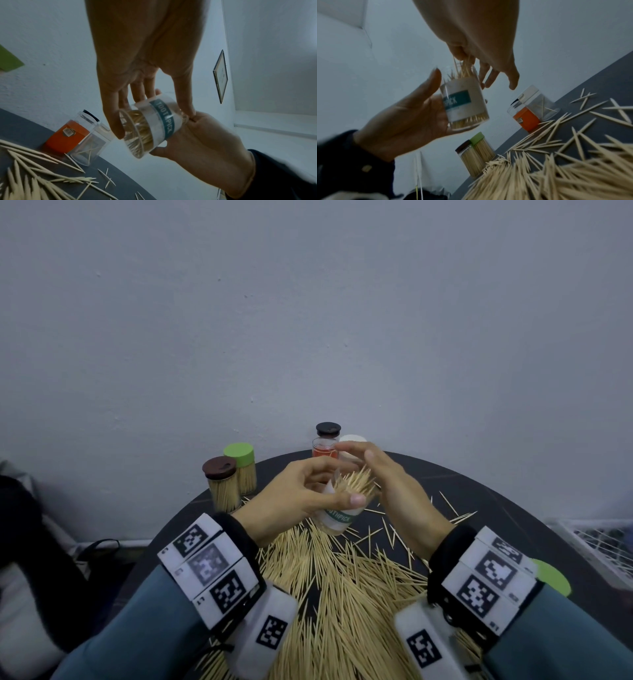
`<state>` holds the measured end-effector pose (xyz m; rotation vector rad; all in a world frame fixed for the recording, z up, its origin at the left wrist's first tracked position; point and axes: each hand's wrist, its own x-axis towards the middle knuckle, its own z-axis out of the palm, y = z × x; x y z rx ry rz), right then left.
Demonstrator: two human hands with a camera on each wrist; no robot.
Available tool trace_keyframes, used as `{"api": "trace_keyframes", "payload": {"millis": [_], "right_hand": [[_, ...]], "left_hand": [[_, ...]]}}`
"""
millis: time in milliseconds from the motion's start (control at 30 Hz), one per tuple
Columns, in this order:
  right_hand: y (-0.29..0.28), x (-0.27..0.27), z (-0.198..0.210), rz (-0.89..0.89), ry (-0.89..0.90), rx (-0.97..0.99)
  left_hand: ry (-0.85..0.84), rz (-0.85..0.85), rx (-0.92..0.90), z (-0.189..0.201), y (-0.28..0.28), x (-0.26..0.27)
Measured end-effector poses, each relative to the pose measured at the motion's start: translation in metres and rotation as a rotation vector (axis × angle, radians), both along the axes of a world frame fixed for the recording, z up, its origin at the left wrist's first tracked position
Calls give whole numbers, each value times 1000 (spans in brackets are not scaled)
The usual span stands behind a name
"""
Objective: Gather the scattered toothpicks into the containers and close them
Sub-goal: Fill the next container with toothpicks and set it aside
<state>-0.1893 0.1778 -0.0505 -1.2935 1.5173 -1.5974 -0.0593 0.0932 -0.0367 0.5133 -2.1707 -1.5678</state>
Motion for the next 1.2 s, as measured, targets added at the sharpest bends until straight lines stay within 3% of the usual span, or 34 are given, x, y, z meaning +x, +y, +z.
{"api": "trace_keyframes", "payload": {"millis": [300, 433, 567, 833, 967, 1200], "right_hand": [[4, 4, 3, 97, 107, 165], [-1, -2, 3, 31, 72, 86], [-2, -12, 1, -85, 196, 40], [-1, -10, -1, -204, 469, -5], [0, -13, 0, -267, 460, -42], [1, -13, 6, -81, 422, 40]], "left_hand": [[18, 58, -33, -2, -7, 0], [72, 125, -62, -5, -12, 0], [78, 238, -146, -7, -21, 0], [27, 209, -245, -12, -22, -3], [-15, 141, -247, -10, -19, -2], [2, 178, -250, -10, -23, -2]]}}
